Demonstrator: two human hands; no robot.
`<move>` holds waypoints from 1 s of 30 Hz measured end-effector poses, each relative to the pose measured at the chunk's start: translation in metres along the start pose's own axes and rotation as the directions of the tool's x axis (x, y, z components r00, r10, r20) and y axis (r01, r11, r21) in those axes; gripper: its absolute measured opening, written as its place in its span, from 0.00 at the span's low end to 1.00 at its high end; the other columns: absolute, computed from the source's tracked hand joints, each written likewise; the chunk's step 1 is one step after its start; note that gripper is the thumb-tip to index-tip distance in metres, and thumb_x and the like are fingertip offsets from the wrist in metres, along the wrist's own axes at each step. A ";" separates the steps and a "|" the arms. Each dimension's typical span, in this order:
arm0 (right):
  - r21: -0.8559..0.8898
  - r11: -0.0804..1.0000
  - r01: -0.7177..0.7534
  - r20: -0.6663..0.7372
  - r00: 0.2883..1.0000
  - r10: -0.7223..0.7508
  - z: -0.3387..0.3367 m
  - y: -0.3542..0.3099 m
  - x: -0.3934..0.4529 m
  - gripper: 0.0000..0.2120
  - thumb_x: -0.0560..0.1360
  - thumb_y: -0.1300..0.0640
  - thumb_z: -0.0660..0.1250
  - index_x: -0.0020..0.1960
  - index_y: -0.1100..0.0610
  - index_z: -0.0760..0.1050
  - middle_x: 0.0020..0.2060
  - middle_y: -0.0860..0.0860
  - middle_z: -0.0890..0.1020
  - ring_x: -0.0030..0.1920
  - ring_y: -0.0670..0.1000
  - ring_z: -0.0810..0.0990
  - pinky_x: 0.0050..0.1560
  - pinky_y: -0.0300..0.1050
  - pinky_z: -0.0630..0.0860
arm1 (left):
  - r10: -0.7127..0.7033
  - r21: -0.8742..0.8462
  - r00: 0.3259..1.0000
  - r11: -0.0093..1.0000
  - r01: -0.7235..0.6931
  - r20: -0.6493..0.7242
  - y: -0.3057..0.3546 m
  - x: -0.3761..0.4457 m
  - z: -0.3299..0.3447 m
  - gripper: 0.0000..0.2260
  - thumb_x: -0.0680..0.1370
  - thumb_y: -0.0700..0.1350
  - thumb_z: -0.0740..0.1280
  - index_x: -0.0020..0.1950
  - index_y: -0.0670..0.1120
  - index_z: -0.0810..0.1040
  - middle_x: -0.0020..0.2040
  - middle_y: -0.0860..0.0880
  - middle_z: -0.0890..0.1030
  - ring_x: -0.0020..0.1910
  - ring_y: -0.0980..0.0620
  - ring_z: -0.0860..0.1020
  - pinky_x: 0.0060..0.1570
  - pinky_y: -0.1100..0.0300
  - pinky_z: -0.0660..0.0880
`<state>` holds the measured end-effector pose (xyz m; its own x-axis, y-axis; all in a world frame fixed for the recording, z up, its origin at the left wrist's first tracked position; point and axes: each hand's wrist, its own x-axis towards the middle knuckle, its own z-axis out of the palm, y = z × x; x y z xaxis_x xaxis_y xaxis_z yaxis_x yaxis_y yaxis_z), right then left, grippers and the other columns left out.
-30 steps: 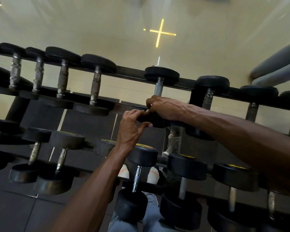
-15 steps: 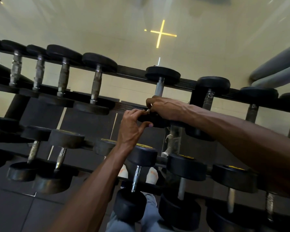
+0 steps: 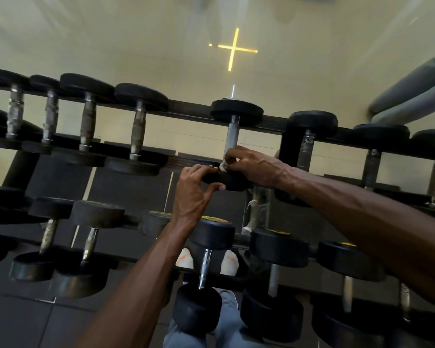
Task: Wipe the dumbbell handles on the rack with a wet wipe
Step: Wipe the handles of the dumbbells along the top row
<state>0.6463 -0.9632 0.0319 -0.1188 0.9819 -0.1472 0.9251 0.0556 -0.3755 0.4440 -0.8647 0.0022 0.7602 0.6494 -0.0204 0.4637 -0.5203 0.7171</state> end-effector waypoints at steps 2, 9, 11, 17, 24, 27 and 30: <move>-0.060 0.998 0.016 -0.019 1.000 -0.017 -0.001 0.003 0.002 0.16 0.83 0.49 0.57 0.61 0.57 0.79 0.57 0.52 0.75 0.57 0.51 0.74 0.55 0.45 0.78 | 0.003 -0.005 1.000 1.000 -0.003 -0.003 0.001 -0.001 0.000 0.21 0.71 0.54 0.79 0.59 0.46 0.84 0.55 0.50 0.84 0.55 0.48 0.76 0.53 0.60 0.72; -0.026 0.974 -0.226 -0.266 0.941 0.211 -0.008 0.012 0.028 0.13 0.79 0.68 0.63 0.58 0.61 0.83 0.55 0.55 0.76 0.56 0.54 0.74 0.54 0.50 0.79 | 0.003 -0.009 1.000 1.000 -0.003 0.000 0.000 0.001 -0.001 0.22 0.70 0.58 0.76 0.59 0.47 0.84 0.55 0.51 0.84 0.55 0.50 0.76 0.54 0.59 0.73; -0.074 0.991 -0.115 -0.183 0.978 0.100 -0.002 0.002 0.019 0.10 0.81 0.63 0.64 0.58 0.60 0.81 0.55 0.54 0.74 0.58 0.53 0.72 0.56 0.48 0.78 | -0.004 -0.017 1.000 1.000 0.004 0.003 0.002 0.000 -0.001 0.23 0.70 0.59 0.75 0.60 0.47 0.84 0.56 0.51 0.84 0.56 0.50 0.76 0.55 0.59 0.73; -0.010 0.990 -0.144 -0.202 0.970 0.139 -0.005 0.008 0.027 0.09 0.81 0.59 0.66 0.55 0.60 0.84 0.50 0.49 0.71 0.50 0.49 0.72 0.51 0.43 0.76 | -0.004 -0.018 1.000 1.000 0.003 -0.007 0.003 0.000 -0.001 0.21 0.71 0.55 0.78 0.59 0.47 0.84 0.55 0.52 0.83 0.56 0.50 0.76 0.55 0.59 0.73; -0.019 1.000 -0.005 0.024 1.000 0.005 -0.008 -0.015 0.021 0.12 0.79 0.47 0.69 0.51 0.56 0.82 0.46 0.46 0.70 0.50 0.46 0.70 0.53 0.46 0.77 | 0.006 -0.019 1.000 1.000 -0.006 -0.004 0.002 -0.002 -0.001 0.20 0.71 0.53 0.79 0.60 0.47 0.83 0.54 0.51 0.83 0.55 0.49 0.76 0.53 0.58 0.72; -0.151 0.987 -0.050 -0.044 0.998 0.044 -0.025 0.005 0.033 0.09 0.81 0.56 0.66 0.51 0.60 0.82 0.49 0.51 0.72 0.51 0.48 0.69 0.49 0.48 0.79 | 0.010 -0.020 1.000 1.000 -0.011 -0.016 0.002 0.000 -0.001 0.20 0.70 0.53 0.80 0.59 0.47 0.84 0.54 0.51 0.83 0.54 0.50 0.76 0.53 0.61 0.70; -0.211 0.959 -0.191 -0.213 0.966 0.146 -0.029 0.018 0.044 0.09 0.81 0.65 0.62 0.48 0.62 0.81 0.50 0.53 0.73 0.51 0.51 0.72 0.45 0.49 0.79 | 0.012 -0.013 1.000 1.000 -0.012 -0.013 0.003 0.001 -0.001 0.21 0.70 0.54 0.79 0.59 0.46 0.84 0.55 0.51 0.83 0.54 0.49 0.76 0.53 0.60 0.71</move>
<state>0.6683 -0.9137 0.0452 0.0967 0.9953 -0.0019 0.9857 -0.0960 -0.1387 0.4453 -0.8648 0.0049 0.7593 0.6507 -0.0027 0.4487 -0.5206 0.7264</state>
